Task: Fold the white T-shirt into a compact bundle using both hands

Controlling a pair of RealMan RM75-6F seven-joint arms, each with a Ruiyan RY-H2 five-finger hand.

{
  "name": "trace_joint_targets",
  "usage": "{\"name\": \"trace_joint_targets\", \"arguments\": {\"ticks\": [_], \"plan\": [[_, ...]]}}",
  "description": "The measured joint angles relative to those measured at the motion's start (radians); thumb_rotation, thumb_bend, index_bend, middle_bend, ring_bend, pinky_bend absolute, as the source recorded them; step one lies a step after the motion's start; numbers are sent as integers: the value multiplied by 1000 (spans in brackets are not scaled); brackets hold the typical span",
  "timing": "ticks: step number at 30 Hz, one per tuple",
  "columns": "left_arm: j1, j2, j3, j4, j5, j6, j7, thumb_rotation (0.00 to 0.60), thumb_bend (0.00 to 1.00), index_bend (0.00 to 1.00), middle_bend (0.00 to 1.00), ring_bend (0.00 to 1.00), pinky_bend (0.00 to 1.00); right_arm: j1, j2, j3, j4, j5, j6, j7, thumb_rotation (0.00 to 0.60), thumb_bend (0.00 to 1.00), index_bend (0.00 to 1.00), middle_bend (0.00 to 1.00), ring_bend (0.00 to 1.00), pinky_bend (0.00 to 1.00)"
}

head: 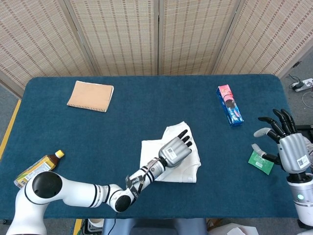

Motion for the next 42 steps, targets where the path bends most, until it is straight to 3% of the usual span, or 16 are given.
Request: {"name": "trace_joint_targets", "arguments": {"ticks": [10,26,29,32,34,37,42], "plan": [[-26,-26,18,51,-83,38,38,600,497,700,265,140,0,-3,-1,3,18,4,-1,20,600,199,501,267,62,0],[-36,-33,4,18,-76,127,55,600,496,701,265,140,0,-6,1,7,21,4,2,27,600,199,505,267,62,0],[-41,-49,8,27,-94,122,66,600,472,568,259,139,0,-9,3,7,21,9,0,27,600,199,505,267,62,0],[-46,-60,13,34,-122,121,85,600,271,179,195,137,0,-9,3,7,22,10,-1,27,600,199,505,267,62,0],[-45,-66,11,36,-135,138,92,600,189,48,153,119,0,-9,3,8,21,9,-1,27,600,199,505,267,62,0],[-39,-75,-5,36,-159,178,93,600,136,0,96,90,0,-8,4,10,18,7,1,25,600,198,505,267,62,0],[-14,-73,-39,19,-165,229,68,599,135,0,67,77,0,-7,6,12,11,5,2,21,600,199,505,267,62,0]]}}
